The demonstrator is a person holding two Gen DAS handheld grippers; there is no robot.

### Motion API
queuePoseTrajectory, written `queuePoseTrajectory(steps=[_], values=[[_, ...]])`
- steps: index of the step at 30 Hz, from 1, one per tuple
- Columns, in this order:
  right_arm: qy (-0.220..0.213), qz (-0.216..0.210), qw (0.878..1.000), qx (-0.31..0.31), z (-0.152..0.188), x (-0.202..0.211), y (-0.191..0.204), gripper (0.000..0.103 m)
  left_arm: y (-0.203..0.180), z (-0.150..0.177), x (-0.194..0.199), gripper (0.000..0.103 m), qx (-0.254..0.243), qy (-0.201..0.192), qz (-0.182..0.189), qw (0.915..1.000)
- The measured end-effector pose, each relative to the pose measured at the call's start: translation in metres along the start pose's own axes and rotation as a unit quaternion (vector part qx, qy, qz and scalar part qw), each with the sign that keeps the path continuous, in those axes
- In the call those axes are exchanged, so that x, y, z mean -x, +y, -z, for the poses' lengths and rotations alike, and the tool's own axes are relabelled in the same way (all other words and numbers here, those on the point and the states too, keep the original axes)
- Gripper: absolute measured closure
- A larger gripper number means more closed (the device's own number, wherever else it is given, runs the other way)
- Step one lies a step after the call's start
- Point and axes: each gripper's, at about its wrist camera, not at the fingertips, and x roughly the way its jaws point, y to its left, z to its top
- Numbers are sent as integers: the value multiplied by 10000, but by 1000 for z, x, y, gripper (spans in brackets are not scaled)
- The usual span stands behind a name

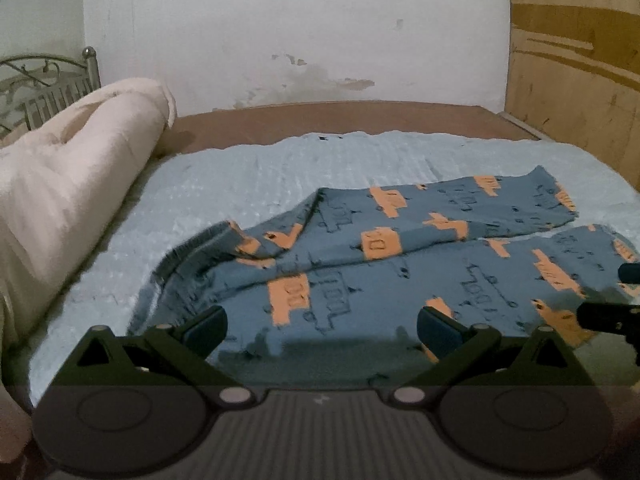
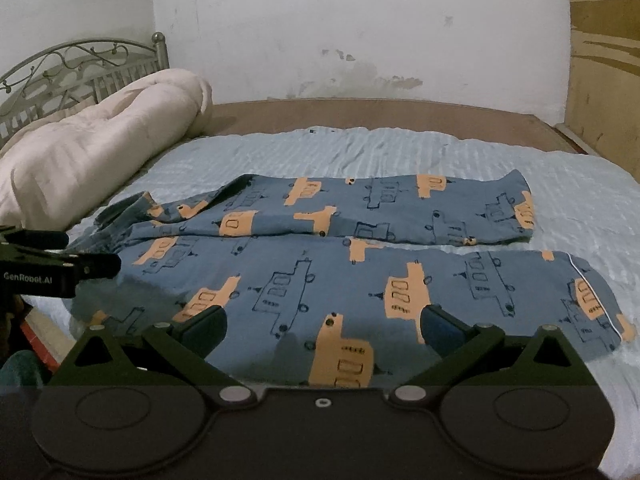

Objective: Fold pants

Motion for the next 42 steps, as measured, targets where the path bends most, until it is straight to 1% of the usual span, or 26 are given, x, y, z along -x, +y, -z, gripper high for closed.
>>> queuePoseTrajectory(steps=[6, 11, 15, 19, 23, 25, 30, 34, 38, 42], values=[[-31, -108, 9999, 73, -11, -17, -4, 1, 11, -13, -22, 1, -128, 12, -245, 9996], [-172, -161, 9992, 337, -22, -31, -4, 1, 23, -21, -40, 1, -130, 71, -351, 9993], [-221, -149, 9978, 604, -38, -45, -3, 1, 33, -27, -54, 1, -233, 76, -520, 9983], [-180, -144, 9961, 854, -55, -67, -2, 1, 44, -35, -73, 1, -355, 120, -704, 9968], [-165, -337, 9948, 946, -73, -97, -7, 1, 53, -43, -92, 1, -565, 112, -917, 9941], [-164, -454, 9934, 1039, -81, -112, -7, 1, 57, -47, -104, 1, -714, 124, -1038, 9920], [-243, -701, 9860, 1491, -98, -147, -6, 1, 65, -55, -133, 1, -1057, 180, -1279, 9860], [-160, -906, 9828, 1601, -105, -168, -7, 1, 72, -56, -154, 1, -1282, 201, -1548, 9794], [-56, -989, 9813, 1648, -102, -180, -6, 1, 86, -58, -165, 1, -1244, 189, -1863, 9744], [1, -1021, 9809, 1657, -100, -189, -6, 1, 103, -62, -170, 1, -1179, 181, -2323, 9653]])
